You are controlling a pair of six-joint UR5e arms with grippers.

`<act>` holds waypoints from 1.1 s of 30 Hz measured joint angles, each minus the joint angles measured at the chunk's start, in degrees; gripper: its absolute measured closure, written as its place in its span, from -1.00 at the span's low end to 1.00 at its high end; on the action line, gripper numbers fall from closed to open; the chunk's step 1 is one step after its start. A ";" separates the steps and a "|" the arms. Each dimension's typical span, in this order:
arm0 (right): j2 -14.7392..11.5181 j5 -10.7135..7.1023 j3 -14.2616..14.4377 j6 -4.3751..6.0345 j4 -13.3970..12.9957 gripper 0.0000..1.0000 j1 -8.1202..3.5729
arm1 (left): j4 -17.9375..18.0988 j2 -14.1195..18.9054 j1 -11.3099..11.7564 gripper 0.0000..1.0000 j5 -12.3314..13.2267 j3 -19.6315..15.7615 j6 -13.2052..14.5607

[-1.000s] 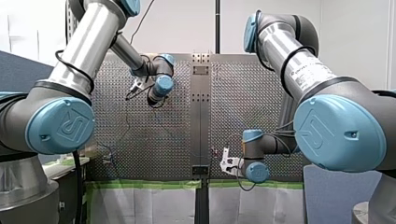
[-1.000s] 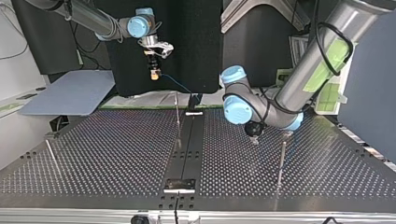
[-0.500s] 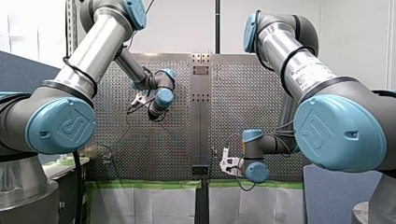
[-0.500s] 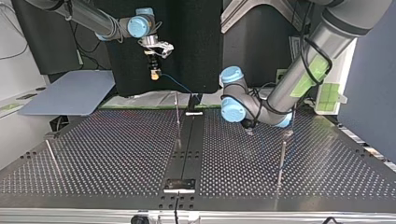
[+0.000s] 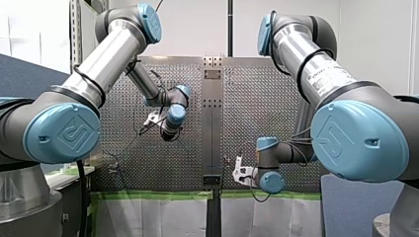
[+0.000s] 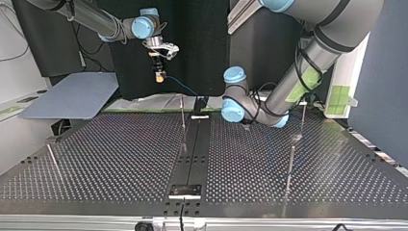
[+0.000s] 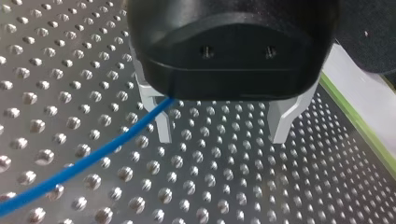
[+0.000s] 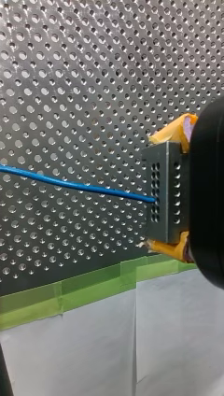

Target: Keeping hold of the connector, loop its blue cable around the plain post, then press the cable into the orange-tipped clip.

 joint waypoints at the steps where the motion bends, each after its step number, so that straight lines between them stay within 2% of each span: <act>1: 0.00 0.00 0.00 -0.01 0.00 1.00 0.01 | 0.15 -0.08 -0.04 -1.00 0.24 0.01 -0.49; 14: 0.00 -0.31 0.00 -0.14 -0.32 1.00 0.27 | 3.83 -1.12 -0.11 -1.00 0.80 0.39 -5.81; 19: 0.00 -0.38 -0.01 -0.15 -0.32 1.00 0.45 | 4.44 -3.32 -0.71 -1.00 1.51 1.82 -7.62; 25: 0.00 -0.43 0.00 -0.19 -0.14 1.00 0.51 | 6.76 -5.96 -1.52 -1.00 2.92 2.26 -9.46; 33: 0.00 -0.44 0.00 -0.42 -0.26 1.00 0.61 | 9.82 -9.95 -1.80 -1.00 4.57 2.73 -10.78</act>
